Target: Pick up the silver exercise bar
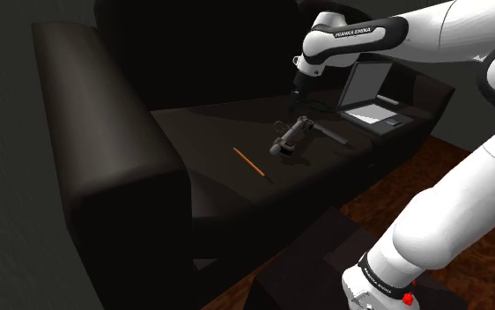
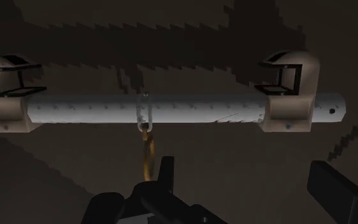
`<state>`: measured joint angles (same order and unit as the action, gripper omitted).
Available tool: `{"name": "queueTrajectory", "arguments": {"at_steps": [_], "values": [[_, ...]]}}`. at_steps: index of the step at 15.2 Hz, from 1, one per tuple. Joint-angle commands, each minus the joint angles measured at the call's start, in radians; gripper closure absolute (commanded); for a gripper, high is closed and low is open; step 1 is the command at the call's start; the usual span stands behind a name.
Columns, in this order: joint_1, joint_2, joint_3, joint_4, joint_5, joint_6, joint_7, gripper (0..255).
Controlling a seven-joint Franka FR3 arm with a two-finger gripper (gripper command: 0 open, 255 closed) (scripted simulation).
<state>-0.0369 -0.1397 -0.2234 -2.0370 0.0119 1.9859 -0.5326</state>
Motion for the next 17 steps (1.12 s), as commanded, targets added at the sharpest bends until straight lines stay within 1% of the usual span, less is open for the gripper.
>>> {"name": "queueTrajectory", "arguments": {"at_steps": [1, 7, 8, 15, 17], "values": [[-0.006, 0.075, -0.017, 0.056, 0.019, 0.009, -0.042, 0], [-0.046, 0.317, -0.048, 0.262, 0.093, 0.010, -0.165, 0], [-0.047, 0.318, -0.047, 0.263, 0.094, 0.010, -0.166, 0], [-0.048, 0.345, -0.044, 0.195, 0.106, 0.104, -0.177, 0], [-0.048, 0.345, -0.044, 0.195, 0.106, 0.104, -0.177, 0]]}}
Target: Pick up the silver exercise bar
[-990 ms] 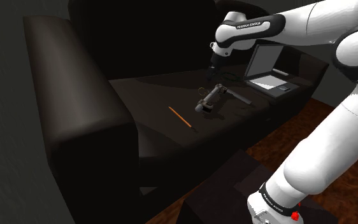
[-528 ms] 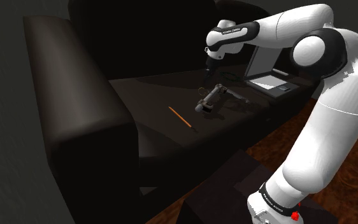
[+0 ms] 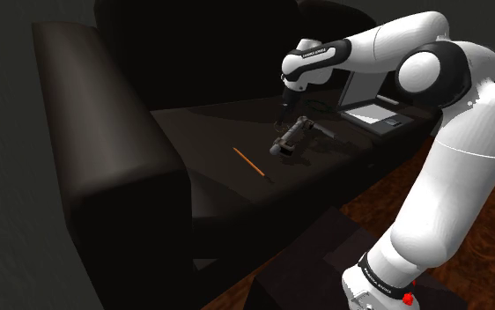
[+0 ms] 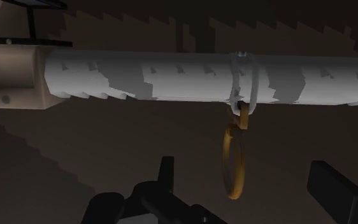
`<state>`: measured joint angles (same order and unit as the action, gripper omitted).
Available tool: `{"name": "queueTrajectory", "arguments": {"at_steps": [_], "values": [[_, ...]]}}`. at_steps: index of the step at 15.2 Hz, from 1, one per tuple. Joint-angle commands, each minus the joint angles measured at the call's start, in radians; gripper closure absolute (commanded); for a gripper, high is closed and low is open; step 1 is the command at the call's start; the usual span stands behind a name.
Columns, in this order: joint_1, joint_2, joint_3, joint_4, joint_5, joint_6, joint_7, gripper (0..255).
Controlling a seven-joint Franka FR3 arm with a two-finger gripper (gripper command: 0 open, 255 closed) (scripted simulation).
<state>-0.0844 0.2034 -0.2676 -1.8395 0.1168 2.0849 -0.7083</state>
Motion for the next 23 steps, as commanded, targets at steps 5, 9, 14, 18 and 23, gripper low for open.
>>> {"name": "queueTrajectory", "arguments": {"at_steps": [5, 9, 14, 18, 23], "values": [[0.000, 0.000, 0.000, -0.003, 0.000, 0.004, 0.000, 255], [0.000, 0.000, 0.000, -0.003, 0.000, 0.004, 0.000, 255], [0.000, -0.013, -0.002, 0.032, -0.006, -0.044, 0.005, 255], [0.000, -0.026, -0.003, 0.070, -0.012, -0.094, 0.011, 255], [0.000, -0.037, -0.004, 0.123, -0.017, -0.158, 0.017, 255]]}}
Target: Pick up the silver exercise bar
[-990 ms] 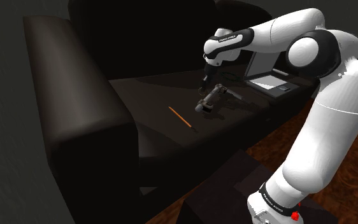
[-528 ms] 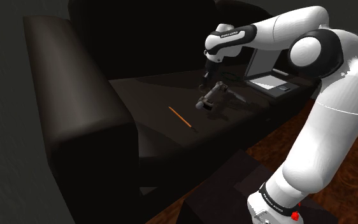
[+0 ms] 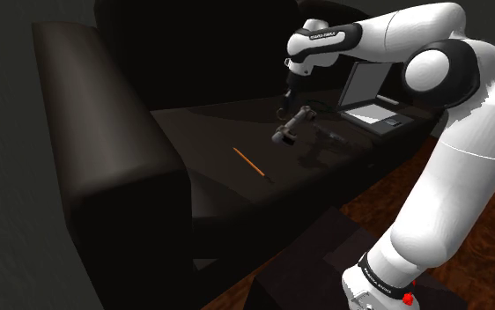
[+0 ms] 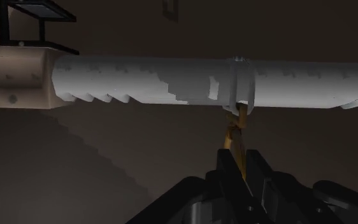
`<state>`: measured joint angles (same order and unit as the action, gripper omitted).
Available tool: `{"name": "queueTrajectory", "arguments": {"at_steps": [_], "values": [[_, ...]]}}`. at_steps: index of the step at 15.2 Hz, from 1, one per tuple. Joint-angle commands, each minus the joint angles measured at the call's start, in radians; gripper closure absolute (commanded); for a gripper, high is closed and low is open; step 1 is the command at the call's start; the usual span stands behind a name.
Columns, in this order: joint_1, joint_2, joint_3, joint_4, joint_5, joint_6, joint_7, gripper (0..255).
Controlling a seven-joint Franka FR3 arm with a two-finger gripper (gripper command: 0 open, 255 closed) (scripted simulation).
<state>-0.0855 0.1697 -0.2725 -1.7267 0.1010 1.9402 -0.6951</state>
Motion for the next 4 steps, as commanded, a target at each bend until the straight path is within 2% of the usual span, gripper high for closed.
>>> {"name": "queueTrajectory", "arguments": {"at_steps": [1, 4], "values": [[0.001, -0.005, 0.000, 0.022, -0.002, -0.026, 0.004, 255], [0.001, -0.007, 0.000, 0.035, -0.003, -0.041, 0.006, 255]]}}
